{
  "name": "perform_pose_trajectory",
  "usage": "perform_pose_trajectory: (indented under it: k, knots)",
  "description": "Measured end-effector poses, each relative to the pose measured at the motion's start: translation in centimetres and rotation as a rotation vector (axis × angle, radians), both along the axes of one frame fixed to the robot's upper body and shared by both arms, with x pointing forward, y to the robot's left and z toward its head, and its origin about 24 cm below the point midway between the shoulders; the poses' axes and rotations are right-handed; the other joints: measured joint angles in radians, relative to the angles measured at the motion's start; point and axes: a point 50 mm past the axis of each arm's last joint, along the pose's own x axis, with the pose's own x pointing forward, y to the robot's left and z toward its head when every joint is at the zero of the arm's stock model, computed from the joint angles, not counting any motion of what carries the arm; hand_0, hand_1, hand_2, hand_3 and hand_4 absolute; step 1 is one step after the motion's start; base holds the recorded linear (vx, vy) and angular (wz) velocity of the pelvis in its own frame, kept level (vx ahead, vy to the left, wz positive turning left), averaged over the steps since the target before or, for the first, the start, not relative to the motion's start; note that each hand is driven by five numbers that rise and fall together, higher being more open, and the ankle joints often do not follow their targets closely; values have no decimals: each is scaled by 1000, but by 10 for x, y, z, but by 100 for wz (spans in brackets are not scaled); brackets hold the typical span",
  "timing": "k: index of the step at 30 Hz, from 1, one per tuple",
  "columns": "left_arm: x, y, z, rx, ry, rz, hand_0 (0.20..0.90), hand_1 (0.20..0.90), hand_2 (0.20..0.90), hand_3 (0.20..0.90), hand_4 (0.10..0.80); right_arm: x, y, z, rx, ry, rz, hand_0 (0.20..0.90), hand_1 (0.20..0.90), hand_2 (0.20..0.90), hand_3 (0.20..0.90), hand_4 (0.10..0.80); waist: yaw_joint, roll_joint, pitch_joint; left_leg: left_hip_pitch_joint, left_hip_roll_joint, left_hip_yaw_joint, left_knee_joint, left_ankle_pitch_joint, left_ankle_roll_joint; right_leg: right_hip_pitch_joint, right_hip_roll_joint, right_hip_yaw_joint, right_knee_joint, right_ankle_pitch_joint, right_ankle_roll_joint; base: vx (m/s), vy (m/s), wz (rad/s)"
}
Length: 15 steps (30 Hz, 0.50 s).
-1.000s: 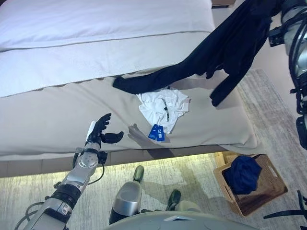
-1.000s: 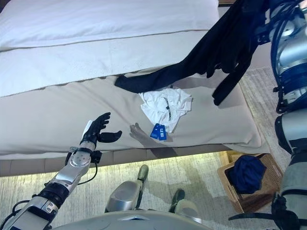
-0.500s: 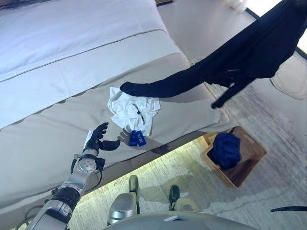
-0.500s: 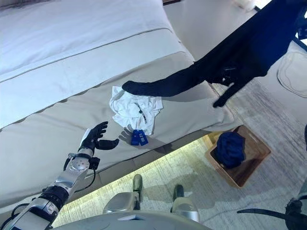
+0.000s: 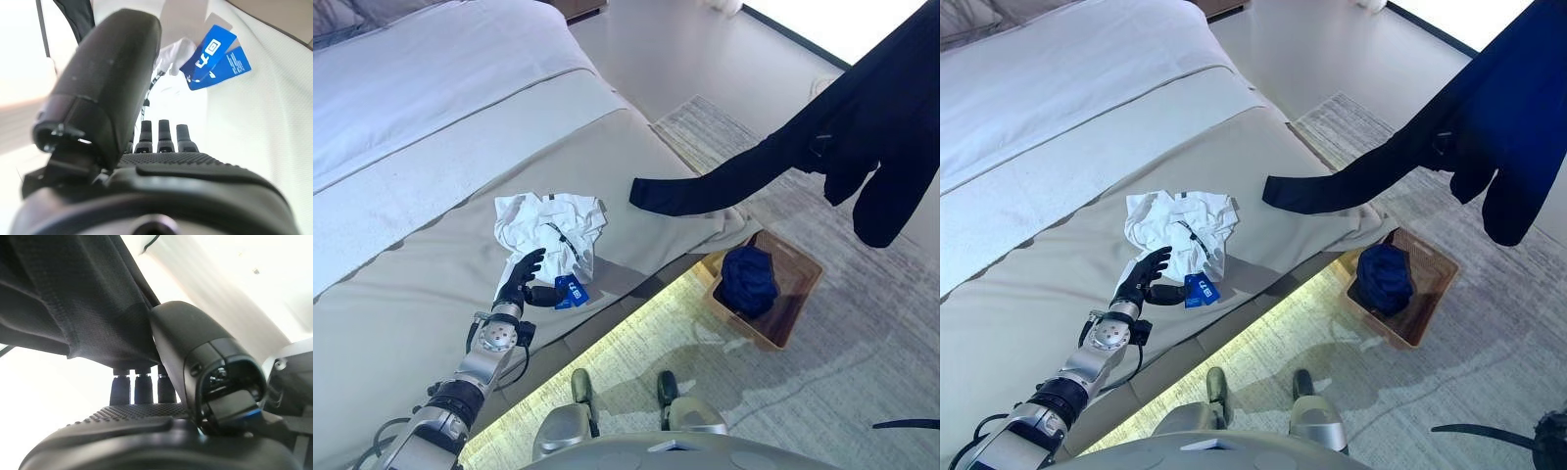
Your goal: Pick up the clothes from the bed and place them into the basket
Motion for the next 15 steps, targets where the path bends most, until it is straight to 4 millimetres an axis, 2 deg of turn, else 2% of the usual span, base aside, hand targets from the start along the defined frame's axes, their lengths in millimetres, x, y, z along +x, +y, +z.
perform_pose_trajectory:
  k: [6, 10, 15]
  knots:
    - [-1, -1, -2, 10, 10, -14, 900, 900, 900, 900, 800, -3, -5, -5, -11, 38, 3, 300, 300, 300, 200, 100, -25, 9, -20, -2, 2, 25, 0, 0, 0, -17, 1, 27, 0, 9, 0, 16, -24, -14]
    - [-2, -6, -7, -9, 31, -18, 900, 900, 900, 900, 800, 4, -5, -34, -27, 160, 40, 300, 300, 300, 200, 100, -31, 9, -56, -1, 4, 29, 0, -2, -3, -20, 3, 33, 0, 9, 0, 15, -33, -5]
    - [-3, -7, -8, -5, 34, -20, 900, 900, 900, 900, 800, 11, 1, -68, -43, 263, 97, 300, 300, 300, 200, 100, -30, 11, -63, -17, 16, 41, 0, -4, -5, -43, 15, 48, 0, 13, -5, -24, -11, -9]
